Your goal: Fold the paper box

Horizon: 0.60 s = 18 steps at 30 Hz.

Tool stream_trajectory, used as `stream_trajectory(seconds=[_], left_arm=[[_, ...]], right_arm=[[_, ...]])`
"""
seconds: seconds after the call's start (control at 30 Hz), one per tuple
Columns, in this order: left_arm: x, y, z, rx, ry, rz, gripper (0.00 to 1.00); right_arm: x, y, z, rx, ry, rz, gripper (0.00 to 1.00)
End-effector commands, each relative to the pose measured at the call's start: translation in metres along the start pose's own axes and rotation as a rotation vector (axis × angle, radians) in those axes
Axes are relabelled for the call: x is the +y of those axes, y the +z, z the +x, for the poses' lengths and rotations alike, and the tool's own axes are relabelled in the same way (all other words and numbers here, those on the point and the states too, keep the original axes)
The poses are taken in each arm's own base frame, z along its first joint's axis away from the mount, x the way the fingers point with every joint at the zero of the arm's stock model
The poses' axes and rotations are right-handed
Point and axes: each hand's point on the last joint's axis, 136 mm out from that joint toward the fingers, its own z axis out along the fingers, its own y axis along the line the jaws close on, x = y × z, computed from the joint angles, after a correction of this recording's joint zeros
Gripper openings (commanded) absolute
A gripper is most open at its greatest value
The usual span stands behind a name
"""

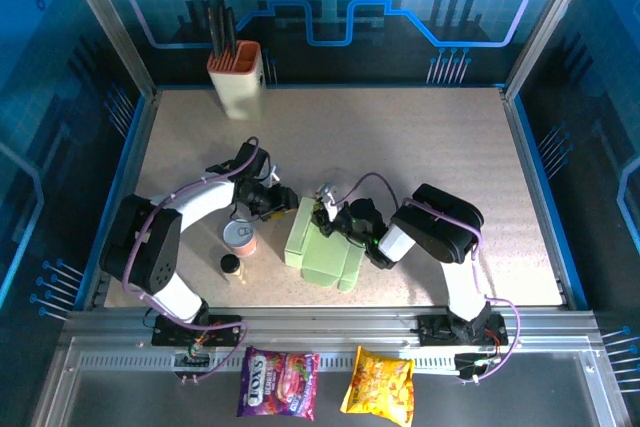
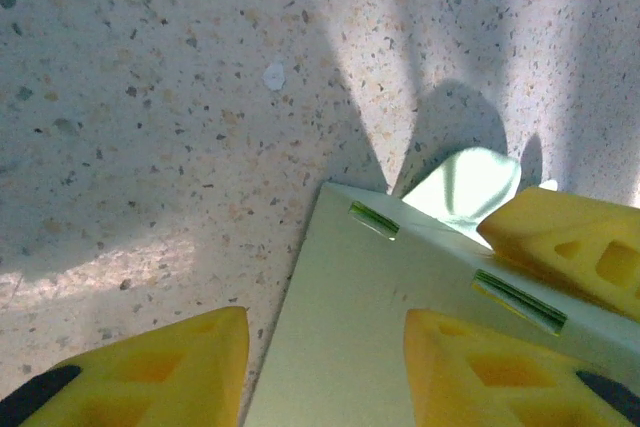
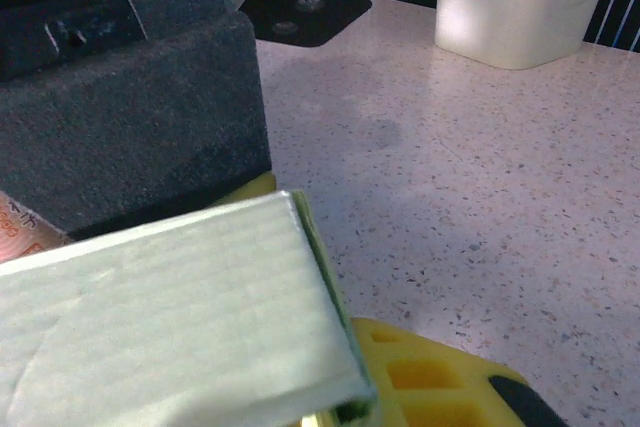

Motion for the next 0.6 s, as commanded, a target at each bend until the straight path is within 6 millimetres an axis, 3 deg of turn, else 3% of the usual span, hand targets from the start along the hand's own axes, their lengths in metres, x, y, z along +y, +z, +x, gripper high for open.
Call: stream_trajectory(seconds=[0.0, 0.13, 0.3, 0.43, 0.57], left_arm=[[-0.011, 0.009, 0.014, 0.075, 0.029, 0.047, 0.45], [-0.011, 0.013, 0.016, 0.083, 0.022, 0.054, 0.43], [-0.010, 0.010, 0.014, 0.060, 0.030, 0.037, 0.41], [-0.005, -0.001, 0.008, 0.010, 0.047, -0.019, 0.44], [-0.005, -0.015, 0.000, -0.036, 0.063, -0.055, 0.48]], right_arm=[[-0.010, 0.011, -0.019, -0.060, -0.007, 0.045, 0.14], [-0.014, 0.013, -0.017, -0.048, -0.015, 0.092, 0.01], [-0.011, 0.012, -0.011, -0.030, -0.016, 0.082, 0.01], [-0.007, 0.003, -0.007, -0.002, -0.019, 0.067, 0.22], [-0.004, -0.010, -0.003, 0.028, -0.027, 0.056, 0.34]])
